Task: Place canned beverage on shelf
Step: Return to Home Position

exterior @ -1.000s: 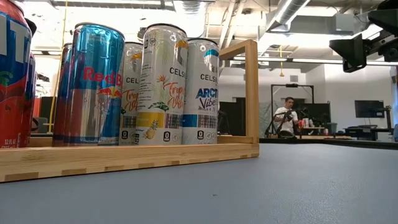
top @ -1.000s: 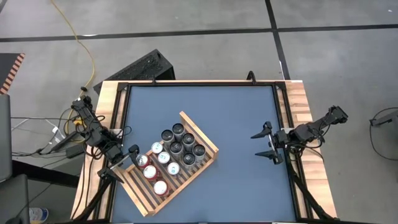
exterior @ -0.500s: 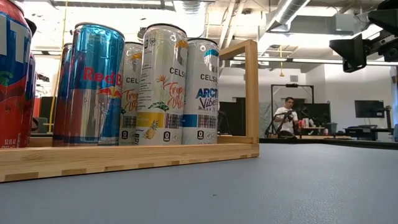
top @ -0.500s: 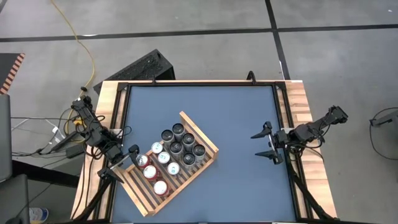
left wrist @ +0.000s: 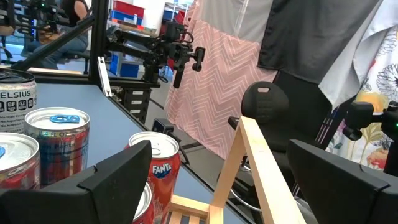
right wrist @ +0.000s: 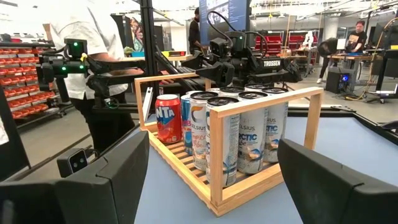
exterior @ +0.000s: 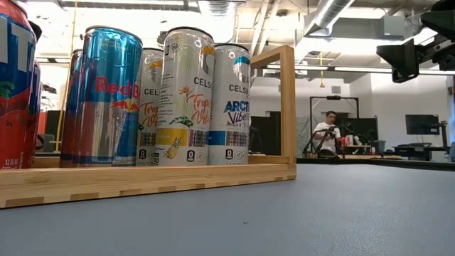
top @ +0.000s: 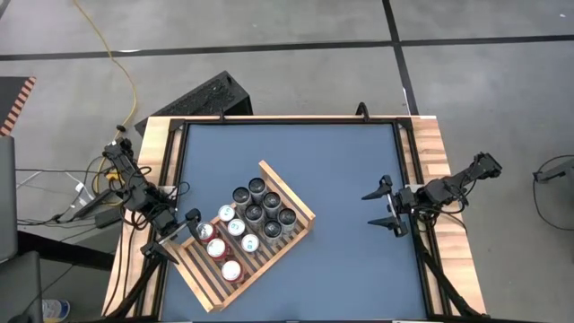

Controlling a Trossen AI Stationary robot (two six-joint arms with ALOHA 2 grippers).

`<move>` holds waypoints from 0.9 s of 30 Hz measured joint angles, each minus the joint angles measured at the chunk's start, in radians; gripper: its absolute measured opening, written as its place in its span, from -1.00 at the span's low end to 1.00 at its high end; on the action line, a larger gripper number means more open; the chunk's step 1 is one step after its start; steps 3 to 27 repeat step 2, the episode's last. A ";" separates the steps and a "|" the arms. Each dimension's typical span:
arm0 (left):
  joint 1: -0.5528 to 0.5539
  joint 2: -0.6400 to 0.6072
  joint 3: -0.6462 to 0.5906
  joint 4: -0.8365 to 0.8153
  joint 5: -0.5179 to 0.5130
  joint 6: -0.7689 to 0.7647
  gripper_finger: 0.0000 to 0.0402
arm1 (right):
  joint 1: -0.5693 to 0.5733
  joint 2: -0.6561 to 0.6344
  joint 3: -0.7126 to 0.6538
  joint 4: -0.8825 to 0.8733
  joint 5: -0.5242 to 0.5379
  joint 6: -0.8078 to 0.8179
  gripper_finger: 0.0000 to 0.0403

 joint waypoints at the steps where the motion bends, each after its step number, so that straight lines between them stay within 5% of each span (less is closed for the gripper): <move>1: 0.000 0.000 0.000 0.000 0.000 0.000 0.80 | 0.000 0.000 0.000 0.000 0.000 0.000 0.65; 27: 0.000 0.000 0.000 0.000 0.000 0.000 0.80 | 0.000 0.000 0.000 0.000 0.000 0.000 0.65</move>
